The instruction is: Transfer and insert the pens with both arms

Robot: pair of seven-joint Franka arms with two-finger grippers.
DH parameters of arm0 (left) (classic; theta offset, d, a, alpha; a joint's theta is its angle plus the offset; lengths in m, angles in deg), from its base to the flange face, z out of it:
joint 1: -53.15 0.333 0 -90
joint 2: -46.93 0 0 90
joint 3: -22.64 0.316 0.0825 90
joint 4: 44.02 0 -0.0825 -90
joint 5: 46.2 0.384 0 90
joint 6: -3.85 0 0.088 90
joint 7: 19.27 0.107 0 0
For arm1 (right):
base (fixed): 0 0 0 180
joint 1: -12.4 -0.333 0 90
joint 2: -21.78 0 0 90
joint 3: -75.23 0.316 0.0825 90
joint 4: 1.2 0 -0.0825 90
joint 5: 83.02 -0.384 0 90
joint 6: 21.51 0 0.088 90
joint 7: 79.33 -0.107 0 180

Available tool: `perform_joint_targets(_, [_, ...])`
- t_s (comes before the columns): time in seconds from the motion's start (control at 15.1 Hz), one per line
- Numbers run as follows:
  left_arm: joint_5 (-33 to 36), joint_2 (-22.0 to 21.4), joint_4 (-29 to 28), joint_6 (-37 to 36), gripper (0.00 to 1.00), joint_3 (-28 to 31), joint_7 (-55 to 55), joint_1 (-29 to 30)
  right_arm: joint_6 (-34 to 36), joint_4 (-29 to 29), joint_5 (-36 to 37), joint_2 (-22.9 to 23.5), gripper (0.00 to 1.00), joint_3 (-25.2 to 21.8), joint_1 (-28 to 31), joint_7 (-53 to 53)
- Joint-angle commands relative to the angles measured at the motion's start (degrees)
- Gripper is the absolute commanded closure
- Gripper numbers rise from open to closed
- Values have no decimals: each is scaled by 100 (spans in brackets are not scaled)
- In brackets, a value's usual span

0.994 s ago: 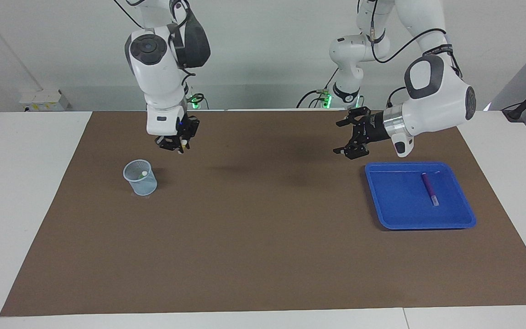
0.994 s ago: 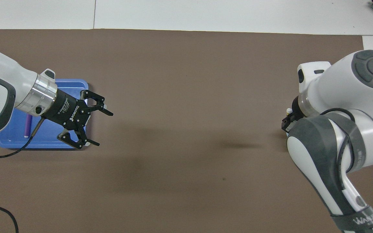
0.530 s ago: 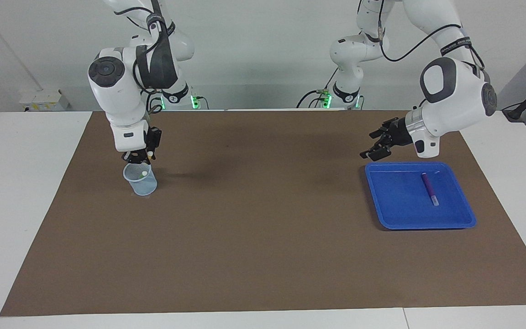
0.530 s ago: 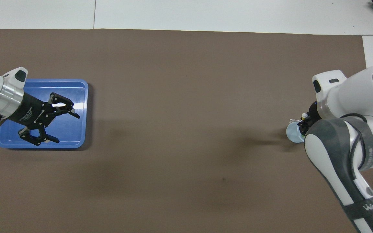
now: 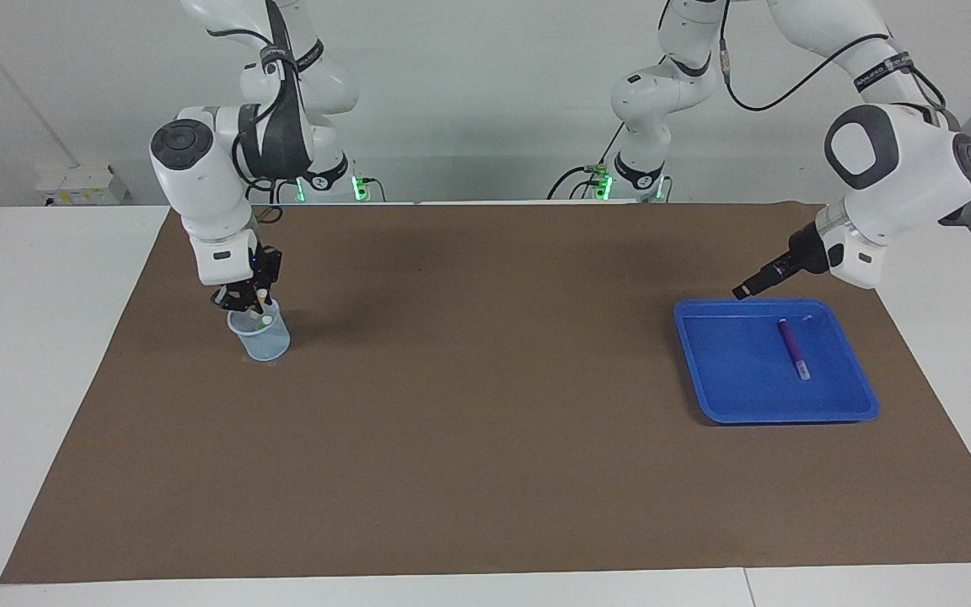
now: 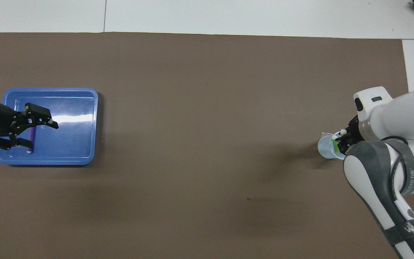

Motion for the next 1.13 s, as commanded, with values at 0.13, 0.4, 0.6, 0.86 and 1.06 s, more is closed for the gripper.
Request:
perform_joint_targets(0.13, [504,37,-332,957,0,-47,1210,425,-192,-258,99,-186,27,71,85,26])
perform_joint_targets(0.4, [760,397,-446,1756,0,-47,1686,549,-104,-135,-24,-177,18,89,7,-26])
perform_joint_targets(0.6, [768,731,-534,2337,0,-38,1933,645,-95,-117,-321,-177,0,89,6,-141])
perform_joint_targets(0.86, [769,1136,-534,2873,0,-38,2275,768,-200,6,-569,-116,0,89,6,-97])
perform_joint_targets(1.06, [804,1294,-543,3120,1,-38,2285,786,-96,181,-743,-63,0,98,-11,-167])
